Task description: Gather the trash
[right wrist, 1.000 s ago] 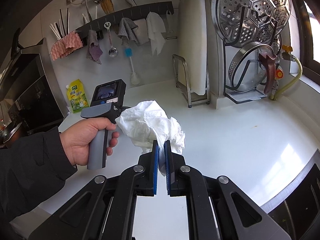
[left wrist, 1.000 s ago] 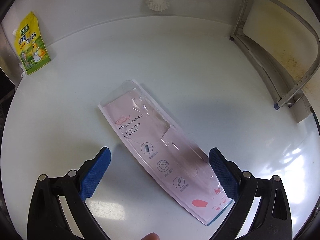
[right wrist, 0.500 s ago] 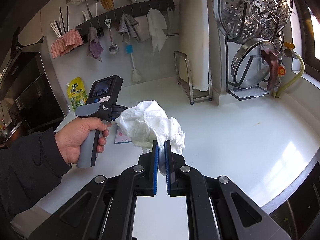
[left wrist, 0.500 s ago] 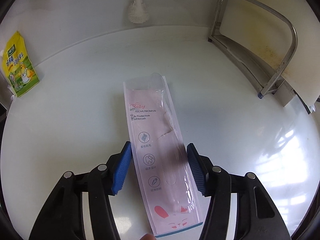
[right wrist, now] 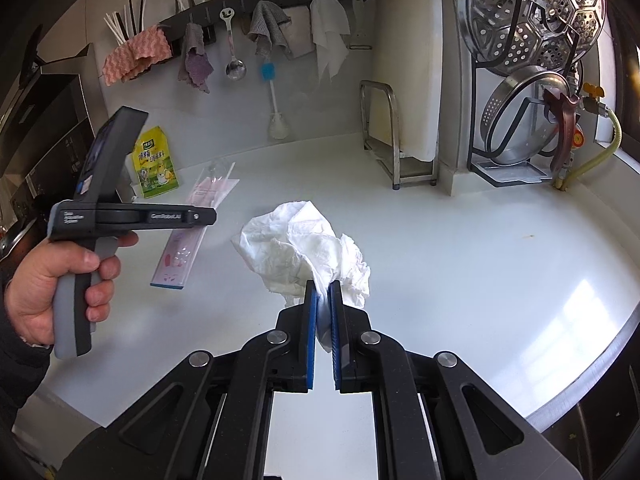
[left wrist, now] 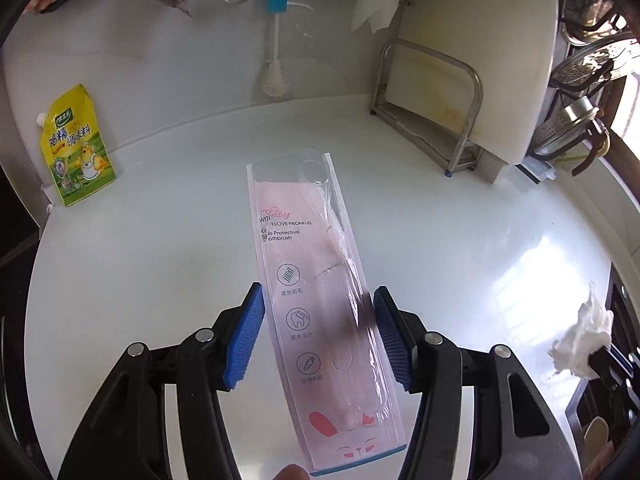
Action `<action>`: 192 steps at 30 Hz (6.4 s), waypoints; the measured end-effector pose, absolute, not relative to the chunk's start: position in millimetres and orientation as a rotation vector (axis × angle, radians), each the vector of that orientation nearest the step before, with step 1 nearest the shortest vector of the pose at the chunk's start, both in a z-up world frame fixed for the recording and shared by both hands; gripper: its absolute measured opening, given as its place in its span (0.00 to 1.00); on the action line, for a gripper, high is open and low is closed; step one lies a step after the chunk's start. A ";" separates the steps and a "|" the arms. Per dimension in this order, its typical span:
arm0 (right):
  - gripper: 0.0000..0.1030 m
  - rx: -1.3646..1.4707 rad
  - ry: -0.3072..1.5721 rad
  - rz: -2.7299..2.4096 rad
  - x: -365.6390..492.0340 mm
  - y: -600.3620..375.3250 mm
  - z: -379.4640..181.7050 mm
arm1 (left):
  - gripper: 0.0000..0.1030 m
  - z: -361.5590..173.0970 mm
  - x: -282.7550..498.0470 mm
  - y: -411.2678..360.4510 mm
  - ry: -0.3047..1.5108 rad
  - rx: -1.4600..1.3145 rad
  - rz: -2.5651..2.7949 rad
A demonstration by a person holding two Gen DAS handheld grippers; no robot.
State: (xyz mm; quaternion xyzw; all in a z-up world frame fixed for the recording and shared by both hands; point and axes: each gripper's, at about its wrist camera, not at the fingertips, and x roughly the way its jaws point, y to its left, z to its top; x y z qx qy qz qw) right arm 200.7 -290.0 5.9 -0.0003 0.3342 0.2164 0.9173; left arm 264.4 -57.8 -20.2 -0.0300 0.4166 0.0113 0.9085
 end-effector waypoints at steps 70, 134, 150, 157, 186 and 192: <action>0.06 0.118 0.860 0.175 -83.2 -280.3 -84.2 | 0.53 -47.3 -43.9 -96.2 0.696 0.032 -0.269; 0.76 0.120 0.877 0.133 -94.5 -279.0 -93.5 | 0.93 -97.0 -52.1 -114.1 0.850 0.117 -0.387; 0.92 0.132 0.821 0.122 -126.7 -274.6 -75.4 | 0.93 -74.7 -77.4 -91.4 0.826 0.119 -0.335; 0.92 0.123 0.816 0.135 -133.8 -265.4 -69.8 | 0.93 -71.4 -84.8 -87.6 0.819 0.134 -0.332; 0.92 0.112 0.797 0.109 -152.0 -262.3 -64.1 | 0.93 -70.8 -94.9 -78.7 0.805 0.146 -0.308; 0.92 0.113 0.793 0.106 -154.7 -261.5 -63.9 | 0.93 -71.1 -95.5 -77.7 0.810 0.142 -0.313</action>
